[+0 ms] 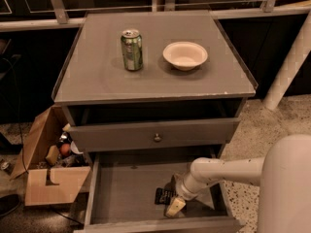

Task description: Pick rxbar chocolate from middle drawer and place on counter

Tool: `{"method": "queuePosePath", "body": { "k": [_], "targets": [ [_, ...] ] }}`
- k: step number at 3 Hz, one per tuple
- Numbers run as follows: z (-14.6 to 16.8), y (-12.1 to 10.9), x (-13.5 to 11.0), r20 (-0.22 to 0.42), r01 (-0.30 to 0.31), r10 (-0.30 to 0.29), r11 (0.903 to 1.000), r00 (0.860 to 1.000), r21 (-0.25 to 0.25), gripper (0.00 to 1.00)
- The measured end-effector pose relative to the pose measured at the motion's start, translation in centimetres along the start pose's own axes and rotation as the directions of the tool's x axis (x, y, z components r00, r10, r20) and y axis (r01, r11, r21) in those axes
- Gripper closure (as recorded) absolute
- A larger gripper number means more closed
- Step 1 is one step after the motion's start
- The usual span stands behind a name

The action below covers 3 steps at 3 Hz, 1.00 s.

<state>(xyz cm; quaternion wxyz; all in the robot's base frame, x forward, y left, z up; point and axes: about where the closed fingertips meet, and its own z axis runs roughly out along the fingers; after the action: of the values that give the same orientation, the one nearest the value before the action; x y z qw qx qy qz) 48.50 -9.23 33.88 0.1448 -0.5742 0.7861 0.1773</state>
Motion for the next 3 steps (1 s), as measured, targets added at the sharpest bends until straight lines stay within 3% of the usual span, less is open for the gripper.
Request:
{"method": "queuePosePath", "body": {
  "k": [3],
  "targets": [
    [0.01,0.01,0.0,0.0,0.0,0.0,1.0,1.0,0.0,0.89]
  ]
}}
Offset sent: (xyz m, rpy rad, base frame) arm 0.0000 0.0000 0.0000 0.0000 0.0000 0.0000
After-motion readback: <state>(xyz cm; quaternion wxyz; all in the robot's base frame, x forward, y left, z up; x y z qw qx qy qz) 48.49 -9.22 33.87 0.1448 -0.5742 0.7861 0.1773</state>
